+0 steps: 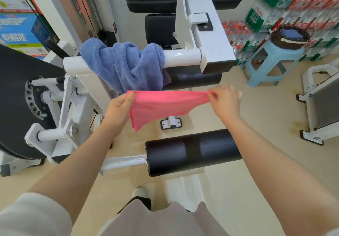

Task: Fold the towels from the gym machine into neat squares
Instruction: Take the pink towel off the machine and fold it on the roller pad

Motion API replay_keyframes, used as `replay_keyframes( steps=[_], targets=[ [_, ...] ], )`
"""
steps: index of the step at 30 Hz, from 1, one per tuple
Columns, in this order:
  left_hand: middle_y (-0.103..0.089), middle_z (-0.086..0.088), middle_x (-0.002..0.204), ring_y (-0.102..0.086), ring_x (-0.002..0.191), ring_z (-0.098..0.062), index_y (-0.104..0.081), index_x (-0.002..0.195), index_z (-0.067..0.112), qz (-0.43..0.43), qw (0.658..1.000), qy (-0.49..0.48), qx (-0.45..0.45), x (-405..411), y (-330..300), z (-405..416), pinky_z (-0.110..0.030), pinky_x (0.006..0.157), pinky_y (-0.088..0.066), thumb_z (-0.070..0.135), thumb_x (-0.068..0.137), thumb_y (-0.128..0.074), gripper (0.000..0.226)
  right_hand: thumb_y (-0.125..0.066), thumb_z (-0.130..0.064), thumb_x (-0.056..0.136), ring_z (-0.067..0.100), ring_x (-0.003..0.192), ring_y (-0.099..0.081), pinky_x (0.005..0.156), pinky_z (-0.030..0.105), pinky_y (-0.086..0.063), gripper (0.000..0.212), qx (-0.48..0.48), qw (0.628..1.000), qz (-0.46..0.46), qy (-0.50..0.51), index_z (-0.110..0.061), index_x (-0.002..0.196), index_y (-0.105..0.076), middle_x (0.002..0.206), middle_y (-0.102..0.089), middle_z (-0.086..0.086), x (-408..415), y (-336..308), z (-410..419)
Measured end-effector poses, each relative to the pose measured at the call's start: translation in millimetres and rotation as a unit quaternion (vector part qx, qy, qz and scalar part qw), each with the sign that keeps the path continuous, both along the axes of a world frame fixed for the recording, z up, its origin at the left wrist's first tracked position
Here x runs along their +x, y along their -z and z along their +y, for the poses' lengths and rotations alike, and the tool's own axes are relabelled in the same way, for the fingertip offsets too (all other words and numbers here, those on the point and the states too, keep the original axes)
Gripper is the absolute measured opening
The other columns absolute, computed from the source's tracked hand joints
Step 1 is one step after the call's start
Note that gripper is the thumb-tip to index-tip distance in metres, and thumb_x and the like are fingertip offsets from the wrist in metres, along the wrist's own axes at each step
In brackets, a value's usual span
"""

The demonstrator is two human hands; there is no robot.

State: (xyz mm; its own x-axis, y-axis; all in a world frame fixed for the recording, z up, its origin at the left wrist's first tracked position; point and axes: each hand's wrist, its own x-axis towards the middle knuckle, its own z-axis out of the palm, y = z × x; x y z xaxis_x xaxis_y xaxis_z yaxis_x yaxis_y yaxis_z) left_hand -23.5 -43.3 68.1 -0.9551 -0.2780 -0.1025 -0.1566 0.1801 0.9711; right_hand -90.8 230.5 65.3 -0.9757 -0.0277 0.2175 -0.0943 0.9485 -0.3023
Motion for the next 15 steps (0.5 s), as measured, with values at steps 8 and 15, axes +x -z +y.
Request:
replay_keyframes(
  steps=[8, 15],
  targets=[
    [-0.064, -0.003, 0.1, -0.055, 0.096, -0.016, -0.065, 0.109, 0.014, -0.199, 0.974, 0.095, -0.057, 55, 68, 12, -0.025, 0.084, -0.035, 0.034, 0.098, -0.039, 0.035, -0.061, -0.041, 0.084, 0.017, 0.096, -0.055, 0.078, 0.029, -0.02, 0.018, 0.079, 0.949, -0.282, -0.118, -0.029, 0.086, -0.074, 0.091, -0.072, -0.005, 50, 45, 47],
    [-0.063, -0.003, 0.096, -0.056, 0.091, -0.018, -0.062, 0.105, 0.015, -0.267, 0.954, 0.116, -0.064, 97, 102, 35, -0.024, 0.079, -0.038, 0.037, 0.099, -0.035, 0.035, -0.069, -0.031, 0.078, 0.005, 0.069, -0.044, 0.086, 0.026, -0.019, 0.021, 0.062, 0.903, -0.395, -0.159, -0.023, 0.059, -0.064, 0.054, -0.051, -0.008, 87, 75, 79]
  ],
)
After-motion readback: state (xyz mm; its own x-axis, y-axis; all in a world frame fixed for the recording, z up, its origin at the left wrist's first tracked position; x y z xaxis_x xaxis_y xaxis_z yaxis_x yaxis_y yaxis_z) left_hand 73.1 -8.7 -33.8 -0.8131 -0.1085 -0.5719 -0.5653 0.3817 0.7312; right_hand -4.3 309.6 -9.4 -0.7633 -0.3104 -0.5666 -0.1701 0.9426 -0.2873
